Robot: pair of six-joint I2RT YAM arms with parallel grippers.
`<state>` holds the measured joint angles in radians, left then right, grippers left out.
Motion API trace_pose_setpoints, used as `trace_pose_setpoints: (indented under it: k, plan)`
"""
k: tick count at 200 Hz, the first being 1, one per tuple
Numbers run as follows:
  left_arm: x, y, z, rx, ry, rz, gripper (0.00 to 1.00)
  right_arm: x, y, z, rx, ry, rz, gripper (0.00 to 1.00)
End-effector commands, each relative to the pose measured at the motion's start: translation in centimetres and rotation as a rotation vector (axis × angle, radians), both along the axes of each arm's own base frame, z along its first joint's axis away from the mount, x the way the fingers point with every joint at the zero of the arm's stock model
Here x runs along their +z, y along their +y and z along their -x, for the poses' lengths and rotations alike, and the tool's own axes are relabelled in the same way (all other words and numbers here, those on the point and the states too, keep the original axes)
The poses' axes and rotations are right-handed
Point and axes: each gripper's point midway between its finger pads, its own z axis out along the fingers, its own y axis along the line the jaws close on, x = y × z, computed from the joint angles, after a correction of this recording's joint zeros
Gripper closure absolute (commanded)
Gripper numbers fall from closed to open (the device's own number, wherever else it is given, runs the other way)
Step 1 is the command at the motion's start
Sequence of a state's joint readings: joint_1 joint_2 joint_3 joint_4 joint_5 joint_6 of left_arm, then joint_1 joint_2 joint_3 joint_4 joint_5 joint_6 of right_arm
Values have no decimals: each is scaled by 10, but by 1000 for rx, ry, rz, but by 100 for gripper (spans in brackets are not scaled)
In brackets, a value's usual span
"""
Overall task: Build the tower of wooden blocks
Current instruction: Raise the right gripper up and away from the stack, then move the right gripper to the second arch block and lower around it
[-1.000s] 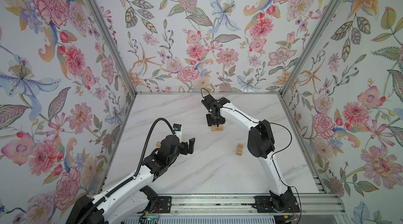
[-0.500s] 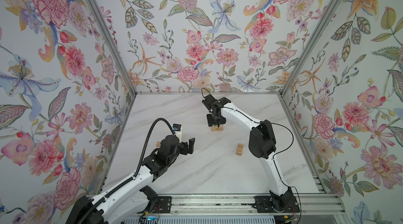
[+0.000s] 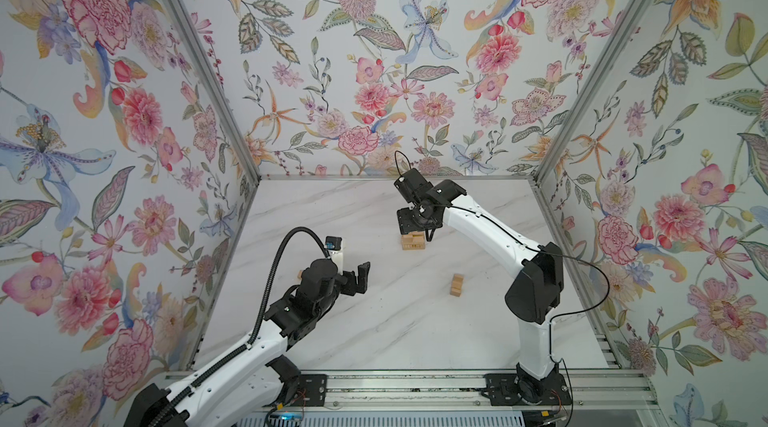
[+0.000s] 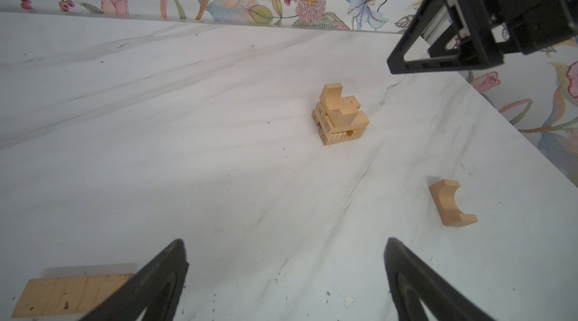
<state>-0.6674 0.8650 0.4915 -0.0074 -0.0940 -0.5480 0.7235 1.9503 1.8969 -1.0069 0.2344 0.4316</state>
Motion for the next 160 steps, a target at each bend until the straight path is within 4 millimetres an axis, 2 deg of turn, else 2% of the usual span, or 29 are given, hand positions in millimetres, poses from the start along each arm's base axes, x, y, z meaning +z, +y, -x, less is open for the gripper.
trace_pose_setpoints:
  k: [1,57,76,79,88,123,160]
  plan:
    - [1,-8,9,-6,11,8,1,-8,-29,14,-63,0,9,27]
    - [-3,-55,39,-90,21,-12,1,-35,-94,71,-163,20,-41,27]
    - [-5,-68,47,-112,23,-12,1,-44,-106,89,-171,20,-64,27]
    - [-5,-70,48,-116,23,-12,1,-45,-115,86,-199,18,-70,27]
    - [-7,-76,52,-125,23,-17,1,-53,-123,93,-213,25,-79,27]
    - [-20,-100,70,-162,43,-26,1,-78,-136,110,-234,49,-120,27]
    - [-31,-115,84,-177,52,-35,1,-100,-142,117,-245,79,-121,28]
